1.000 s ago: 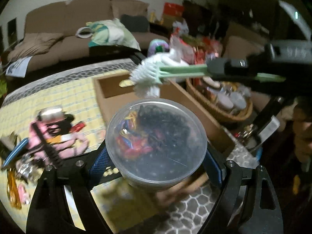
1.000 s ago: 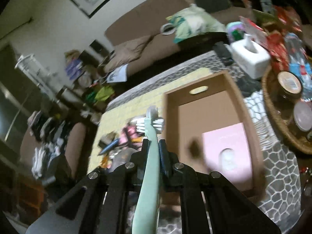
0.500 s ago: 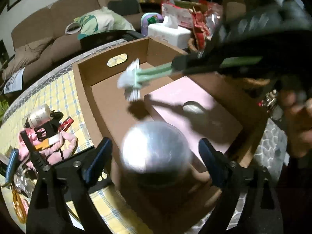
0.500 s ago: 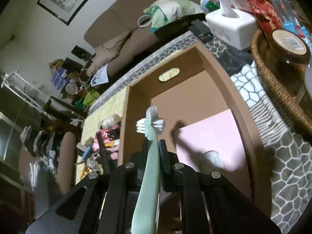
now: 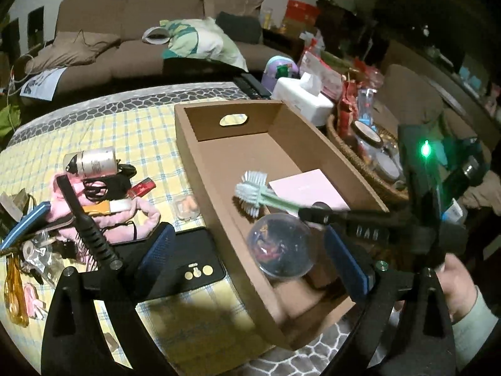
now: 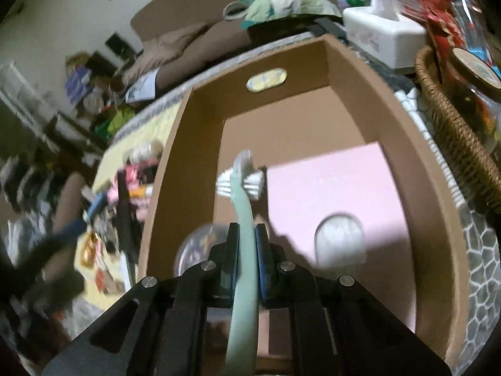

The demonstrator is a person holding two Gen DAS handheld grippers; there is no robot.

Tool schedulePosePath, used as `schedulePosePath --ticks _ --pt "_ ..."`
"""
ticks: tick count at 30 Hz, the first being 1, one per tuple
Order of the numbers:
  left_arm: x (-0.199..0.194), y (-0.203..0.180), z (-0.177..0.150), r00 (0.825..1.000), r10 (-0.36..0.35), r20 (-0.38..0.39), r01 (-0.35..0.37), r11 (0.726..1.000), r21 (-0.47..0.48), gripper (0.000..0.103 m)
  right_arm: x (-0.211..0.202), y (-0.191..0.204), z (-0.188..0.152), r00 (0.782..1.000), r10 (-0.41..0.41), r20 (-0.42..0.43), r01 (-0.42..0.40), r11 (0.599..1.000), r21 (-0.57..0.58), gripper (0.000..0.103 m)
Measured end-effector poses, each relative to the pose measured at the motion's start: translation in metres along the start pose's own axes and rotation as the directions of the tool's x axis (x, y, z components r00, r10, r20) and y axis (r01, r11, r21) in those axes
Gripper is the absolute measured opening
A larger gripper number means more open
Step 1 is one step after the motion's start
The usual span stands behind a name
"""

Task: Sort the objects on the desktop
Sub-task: 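Carry the brush with the right tool and the jar with the left tool into the cardboard box, then open the left tool to release the jar while the right tool releases the brush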

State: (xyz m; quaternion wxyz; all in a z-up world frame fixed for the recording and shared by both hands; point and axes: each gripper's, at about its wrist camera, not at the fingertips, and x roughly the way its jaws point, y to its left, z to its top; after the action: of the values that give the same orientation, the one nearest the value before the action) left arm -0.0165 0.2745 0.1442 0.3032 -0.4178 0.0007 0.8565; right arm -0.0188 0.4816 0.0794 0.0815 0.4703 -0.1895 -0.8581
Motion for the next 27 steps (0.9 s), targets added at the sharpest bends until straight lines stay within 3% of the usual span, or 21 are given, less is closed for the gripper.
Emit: schedulePosePath --ticks 6,14,19,23,27 --pt "0.003 0.005 -0.009 1.0 -0.015 -0.025 0.014 0.999 -0.036 0.096 -0.004 0.001 -0.011 0.996 -0.051 -0.075 0.049 0.999 -0.02 0.009" --pt "0.004 -0.011 -0.009 0.999 -0.034 -0.034 0.034 0.999 0.002 0.096 -0.023 -0.021 0.019 0.997 0.077 -0.013 -0.074 0.985 0.158 0.009" --pt "0.011 -0.018 -0.001 0.998 -0.043 -0.036 0.043 0.999 0.024 0.096 -0.024 -0.033 0.057 0.995 0.094 0.04 -0.101 0.966 0.237 0.009" --pt "0.018 -0.016 0.003 0.998 -0.056 -0.036 0.056 0.998 0.013 0.096 -0.011 -0.038 0.087 0.988 0.132 0.076 -0.148 0.945 0.293 0.009" --pt "0.026 -0.012 0.005 0.997 -0.062 -0.042 0.062 0.998 0.007 0.096 0.031 -0.038 0.112 0.967 0.251 0.039 -0.25 0.913 0.323 0.009"
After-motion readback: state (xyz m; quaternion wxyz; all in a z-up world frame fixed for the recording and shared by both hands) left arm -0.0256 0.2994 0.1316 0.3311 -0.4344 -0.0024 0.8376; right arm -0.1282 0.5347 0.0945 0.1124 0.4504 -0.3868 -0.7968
